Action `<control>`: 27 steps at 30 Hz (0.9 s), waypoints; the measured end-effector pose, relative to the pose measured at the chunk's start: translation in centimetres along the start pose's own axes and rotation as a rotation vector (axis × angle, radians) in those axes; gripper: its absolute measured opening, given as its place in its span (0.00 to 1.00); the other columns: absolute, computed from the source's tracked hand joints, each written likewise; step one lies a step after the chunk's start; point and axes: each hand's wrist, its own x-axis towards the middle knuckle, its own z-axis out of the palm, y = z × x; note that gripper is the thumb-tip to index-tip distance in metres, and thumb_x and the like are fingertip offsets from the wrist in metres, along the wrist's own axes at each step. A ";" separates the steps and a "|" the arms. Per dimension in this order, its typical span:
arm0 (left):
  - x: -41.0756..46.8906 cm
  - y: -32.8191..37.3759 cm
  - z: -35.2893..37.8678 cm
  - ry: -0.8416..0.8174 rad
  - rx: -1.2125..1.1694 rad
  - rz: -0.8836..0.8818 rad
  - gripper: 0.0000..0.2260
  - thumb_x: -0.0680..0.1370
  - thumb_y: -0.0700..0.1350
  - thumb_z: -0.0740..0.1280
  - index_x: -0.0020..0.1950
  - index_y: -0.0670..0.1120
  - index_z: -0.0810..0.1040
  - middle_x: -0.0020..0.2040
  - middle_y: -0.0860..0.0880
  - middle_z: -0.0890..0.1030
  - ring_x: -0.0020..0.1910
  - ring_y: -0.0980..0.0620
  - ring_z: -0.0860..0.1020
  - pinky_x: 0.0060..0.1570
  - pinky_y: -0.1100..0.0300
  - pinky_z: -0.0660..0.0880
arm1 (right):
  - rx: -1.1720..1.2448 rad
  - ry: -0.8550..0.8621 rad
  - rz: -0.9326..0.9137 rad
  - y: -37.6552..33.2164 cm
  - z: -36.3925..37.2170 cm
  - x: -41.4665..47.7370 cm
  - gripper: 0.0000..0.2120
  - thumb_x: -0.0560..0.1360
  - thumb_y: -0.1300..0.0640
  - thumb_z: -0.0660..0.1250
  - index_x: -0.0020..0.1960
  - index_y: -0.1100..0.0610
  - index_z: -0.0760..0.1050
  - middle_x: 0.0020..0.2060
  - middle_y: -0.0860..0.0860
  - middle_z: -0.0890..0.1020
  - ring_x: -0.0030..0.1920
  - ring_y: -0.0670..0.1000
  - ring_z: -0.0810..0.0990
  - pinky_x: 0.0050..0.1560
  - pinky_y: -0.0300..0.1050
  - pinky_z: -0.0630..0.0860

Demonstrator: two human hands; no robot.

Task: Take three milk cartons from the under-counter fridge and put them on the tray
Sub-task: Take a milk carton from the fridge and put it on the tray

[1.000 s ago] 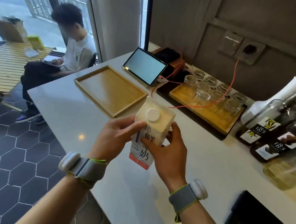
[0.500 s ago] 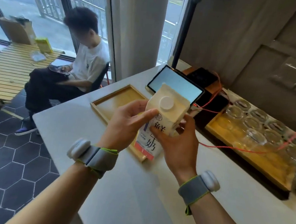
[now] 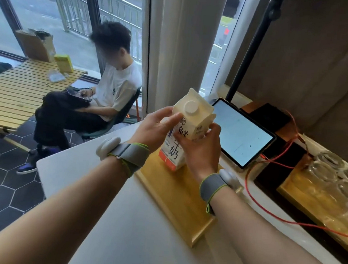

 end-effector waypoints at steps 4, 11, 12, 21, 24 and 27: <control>2.1 -0.6 -0.8 0.001 -0.050 -0.006 0.16 0.81 0.49 0.65 0.66 0.44 0.78 0.59 0.44 0.84 0.59 0.46 0.82 0.60 0.45 0.78 | -0.028 0.002 -0.022 -0.1 1.8 2.2 0.40 0.61 0.41 0.82 0.63 0.54 0.65 0.59 0.55 0.80 0.58 0.56 0.82 0.55 0.57 0.82; 4.6 -0.7 -1.7 0.029 -0.061 0.004 0.15 0.80 0.52 0.67 0.62 0.44 0.80 0.59 0.42 0.83 0.60 0.43 0.81 0.62 0.41 0.76 | -0.078 0.010 -0.049 -0.5 3.7 4.6 0.40 0.63 0.43 0.81 0.65 0.56 0.64 0.60 0.55 0.78 0.59 0.56 0.81 0.56 0.55 0.82; 4.8 -0.7 -1.7 0.028 -0.063 0.001 0.14 0.80 0.52 0.67 0.61 0.45 0.80 0.59 0.42 0.83 0.60 0.43 0.81 0.62 0.41 0.76 | -0.086 0.013 -0.053 -0.5 3.7 4.8 0.39 0.64 0.44 0.81 0.64 0.56 0.64 0.60 0.54 0.78 0.59 0.56 0.80 0.56 0.55 0.82; 6.0 -0.1 -2.2 0.061 -0.093 -0.034 0.16 0.81 0.48 0.65 0.65 0.41 0.78 0.62 0.40 0.82 0.61 0.40 0.80 0.63 0.39 0.75 | -0.154 0.000 -0.067 -1.7 4.7 6.0 0.38 0.65 0.43 0.80 0.64 0.58 0.64 0.61 0.55 0.77 0.62 0.57 0.79 0.61 0.59 0.78; 6.3 0.0 -2.4 0.069 -0.128 -0.049 0.17 0.82 0.46 0.64 0.67 0.38 0.76 0.62 0.39 0.81 0.62 0.39 0.80 0.64 0.40 0.75 | -0.160 0.002 -0.059 -1.9 5.3 6.3 0.38 0.66 0.44 0.80 0.65 0.58 0.63 0.61 0.55 0.77 0.63 0.57 0.78 0.63 0.60 0.76; 6.4 -0.1 -2.5 0.058 -0.132 -0.056 0.18 0.82 0.47 0.63 0.68 0.38 0.75 0.62 0.38 0.81 0.62 0.39 0.80 0.64 0.42 0.76 | -0.188 0.008 -0.073 -1.8 5.5 6.4 0.38 0.66 0.42 0.79 0.64 0.58 0.63 0.61 0.55 0.76 0.63 0.57 0.78 0.63 0.61 0.76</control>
